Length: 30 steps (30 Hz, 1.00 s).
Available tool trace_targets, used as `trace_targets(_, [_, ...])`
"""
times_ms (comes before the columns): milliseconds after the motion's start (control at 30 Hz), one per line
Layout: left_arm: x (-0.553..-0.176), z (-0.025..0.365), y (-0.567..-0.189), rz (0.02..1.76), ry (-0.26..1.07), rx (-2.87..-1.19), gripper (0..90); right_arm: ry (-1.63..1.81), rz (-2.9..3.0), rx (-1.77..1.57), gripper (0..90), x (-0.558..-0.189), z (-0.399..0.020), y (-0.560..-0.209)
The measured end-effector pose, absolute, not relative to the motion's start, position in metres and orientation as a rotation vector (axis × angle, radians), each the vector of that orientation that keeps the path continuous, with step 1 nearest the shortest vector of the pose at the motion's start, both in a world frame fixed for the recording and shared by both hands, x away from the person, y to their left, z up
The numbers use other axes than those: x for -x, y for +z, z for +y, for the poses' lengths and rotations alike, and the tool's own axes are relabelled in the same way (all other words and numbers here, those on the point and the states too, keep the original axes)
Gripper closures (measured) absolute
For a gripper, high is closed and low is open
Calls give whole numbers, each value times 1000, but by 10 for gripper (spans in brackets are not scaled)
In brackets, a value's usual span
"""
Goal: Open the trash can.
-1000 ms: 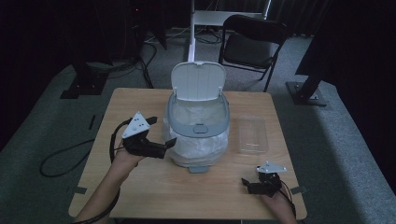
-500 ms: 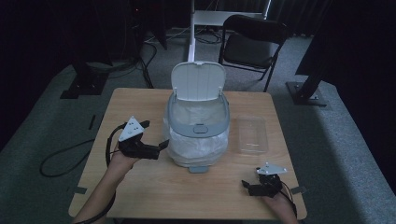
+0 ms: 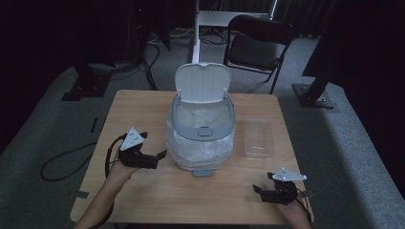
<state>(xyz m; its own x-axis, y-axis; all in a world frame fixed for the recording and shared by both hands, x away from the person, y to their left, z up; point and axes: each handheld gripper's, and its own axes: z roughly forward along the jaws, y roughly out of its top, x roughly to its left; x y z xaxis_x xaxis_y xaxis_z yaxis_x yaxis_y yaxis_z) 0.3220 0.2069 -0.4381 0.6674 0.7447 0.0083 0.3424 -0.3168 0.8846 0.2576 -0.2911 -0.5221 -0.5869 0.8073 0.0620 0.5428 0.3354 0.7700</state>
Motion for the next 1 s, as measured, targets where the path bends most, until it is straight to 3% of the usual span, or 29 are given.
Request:
trace_targets(533, [-319,236,-487,1000,552,-1948,6,1186,2144,-1282,169,-277,-308,-500])
trace_targets(1000, [-318,261,-523,1131,582,-2017,6,1234,2018,-1374,169,-318,-317,-492])
